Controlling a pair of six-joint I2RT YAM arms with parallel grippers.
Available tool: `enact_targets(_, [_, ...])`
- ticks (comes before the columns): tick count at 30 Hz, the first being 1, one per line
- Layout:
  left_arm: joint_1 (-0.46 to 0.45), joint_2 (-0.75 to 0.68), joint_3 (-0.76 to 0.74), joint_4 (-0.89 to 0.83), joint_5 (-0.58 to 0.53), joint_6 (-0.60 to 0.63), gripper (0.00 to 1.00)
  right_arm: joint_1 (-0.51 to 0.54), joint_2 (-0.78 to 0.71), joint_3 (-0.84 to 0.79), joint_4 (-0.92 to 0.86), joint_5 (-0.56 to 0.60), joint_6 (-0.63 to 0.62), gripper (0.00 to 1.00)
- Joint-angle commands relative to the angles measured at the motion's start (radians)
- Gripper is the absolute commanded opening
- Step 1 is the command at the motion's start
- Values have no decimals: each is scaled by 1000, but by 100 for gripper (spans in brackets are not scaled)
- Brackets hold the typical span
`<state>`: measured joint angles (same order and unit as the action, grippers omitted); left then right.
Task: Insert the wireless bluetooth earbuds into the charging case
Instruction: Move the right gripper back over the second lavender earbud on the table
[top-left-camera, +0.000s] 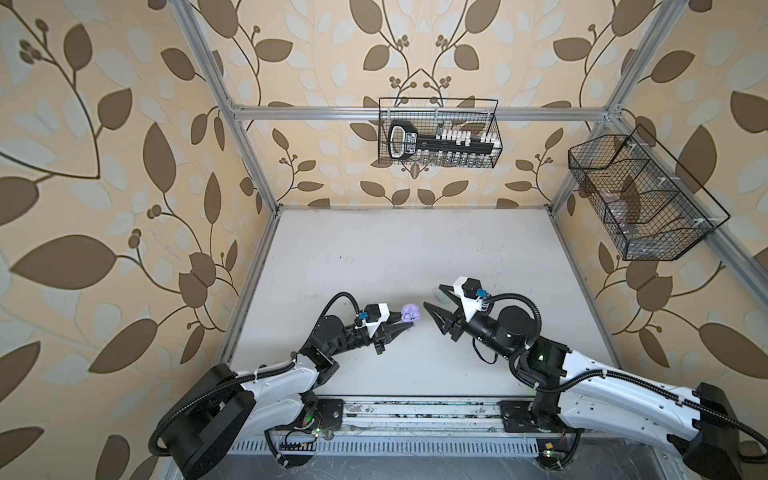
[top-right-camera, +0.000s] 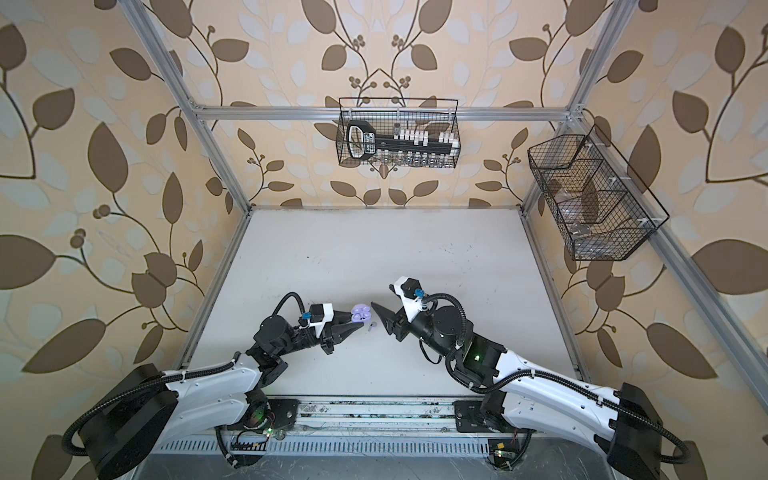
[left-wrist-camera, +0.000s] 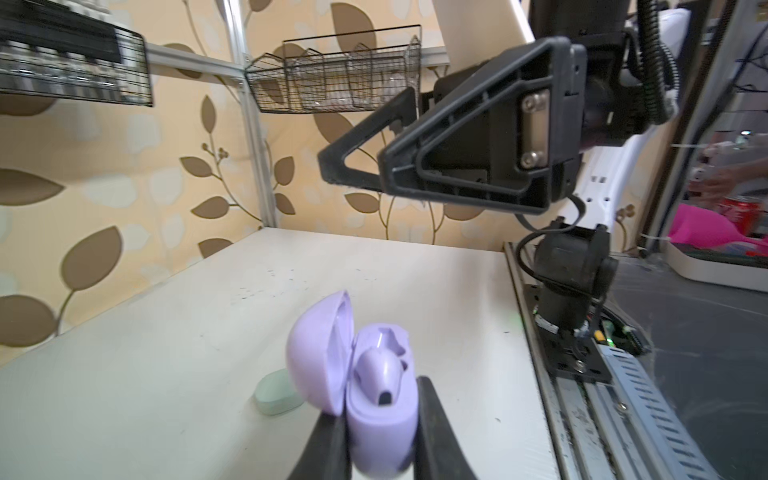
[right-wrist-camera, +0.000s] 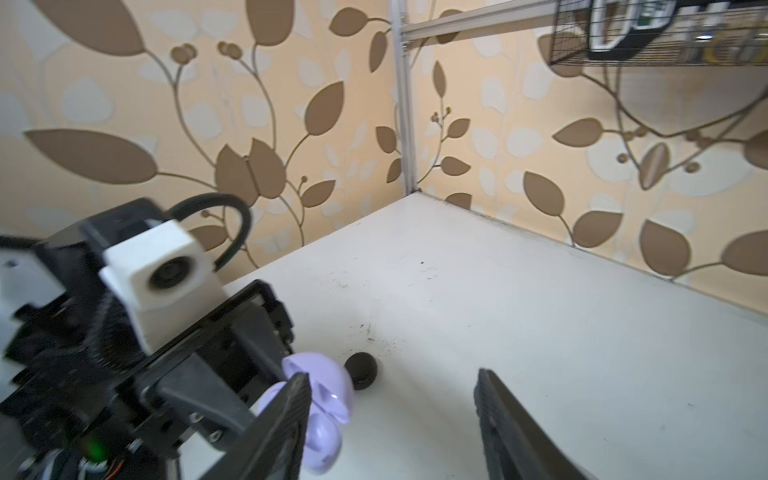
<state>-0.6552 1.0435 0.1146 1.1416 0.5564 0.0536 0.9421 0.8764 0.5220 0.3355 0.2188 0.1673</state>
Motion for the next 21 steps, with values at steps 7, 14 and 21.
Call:
enact_targets(7, [-7,-184,-39,-46,-283,48,0,-188,170,48,-154,41,291,65])
enact_targets(14, [-8,-265,-49,-129,-392,57,0,-190,433,193,-286,-7,315,64])
enact_targets(21, [-8,-317,-69,-142,-481,44,0,-152,574,383,-615,63,489,77])
